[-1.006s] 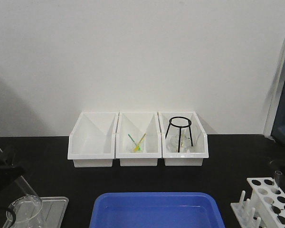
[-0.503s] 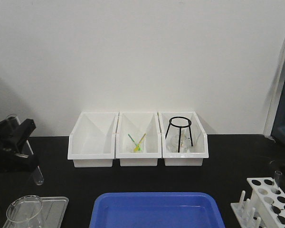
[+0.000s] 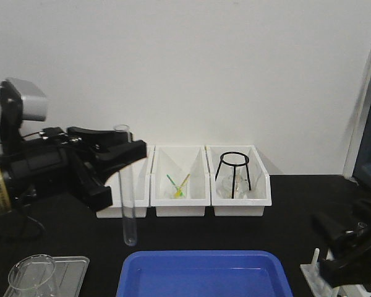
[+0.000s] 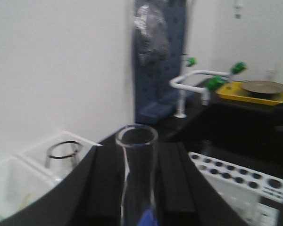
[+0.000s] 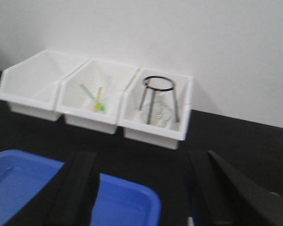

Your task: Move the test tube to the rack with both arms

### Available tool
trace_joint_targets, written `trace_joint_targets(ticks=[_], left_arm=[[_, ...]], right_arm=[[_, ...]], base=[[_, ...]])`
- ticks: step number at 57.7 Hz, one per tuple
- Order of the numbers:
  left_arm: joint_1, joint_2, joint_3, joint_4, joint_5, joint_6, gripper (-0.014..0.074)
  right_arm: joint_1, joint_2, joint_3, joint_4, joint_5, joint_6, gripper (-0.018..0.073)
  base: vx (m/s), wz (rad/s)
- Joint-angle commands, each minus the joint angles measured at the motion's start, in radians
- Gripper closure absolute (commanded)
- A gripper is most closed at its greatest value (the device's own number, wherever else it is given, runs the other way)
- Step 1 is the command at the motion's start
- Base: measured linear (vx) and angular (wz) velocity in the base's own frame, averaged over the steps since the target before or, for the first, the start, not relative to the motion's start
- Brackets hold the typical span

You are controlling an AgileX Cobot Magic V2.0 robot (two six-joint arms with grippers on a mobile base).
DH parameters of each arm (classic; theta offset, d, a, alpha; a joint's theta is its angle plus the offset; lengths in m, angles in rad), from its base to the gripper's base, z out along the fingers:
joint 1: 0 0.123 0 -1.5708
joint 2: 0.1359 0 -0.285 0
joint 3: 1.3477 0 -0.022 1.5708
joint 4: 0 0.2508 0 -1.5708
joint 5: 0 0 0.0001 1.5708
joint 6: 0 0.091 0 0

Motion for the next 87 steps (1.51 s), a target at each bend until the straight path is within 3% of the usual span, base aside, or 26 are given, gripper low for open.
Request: trace_joint_targets(ticks=[1, 11, 20, 30, 63, 75, 87], left_arm=[[-0.028, 0.012, -0.071, 0.032, -0.084, -0.096, 0.0596], [-0.089, 0.073, -0.099, 0.029, -0.076, -0.096, 0.0596], [-0.135, 0.103, -0.099, -0.004, -0.076, -0.084, 0.0596], [-0.174, 0.118, -0.099, -0.045, -0.087, -0.06, 0.0596], [-0.278, 0.118, -0.099, -0.042, -0.076, -0.06, 0.0596], [-0.277, 0.118, -0.099, -0.036, -0.053, -0.061, 0.0596], [-0.277, 0.118, -0.099, -0.036, -0.054, -0.06, 0.0596]], right_arm=[[0.111, 0.029, -0.039, 0.0, -0.109, 0.013, 0.0113], [0.307, 0.099, -0.04, 0.0, -0.221, 0.075, 0.0115], [0.393, 0.15, -0.045, 0.0, -0.318, 0.119, 0.0115], [0.403, 0.184, -0.045, 0.0, -0.393, 0.141, 0.0115], [0.403, 0.187, -0.045, 0.0, -0.439, 0.143, 0.0137], [0.403, 0.187, -0.045, 0.0, -0.458, 0.143, 0.0265], [0.401, 0.187, -0.045, 0.0, -0.458, 0.143, 0.0504]], base=[[0.0, 0.0], [0.0, 0.0], [0.0, 0.0], [0.0, 0.0], [0.0, 0.0], [0.0, 0.0], [0.0, 0.0]])
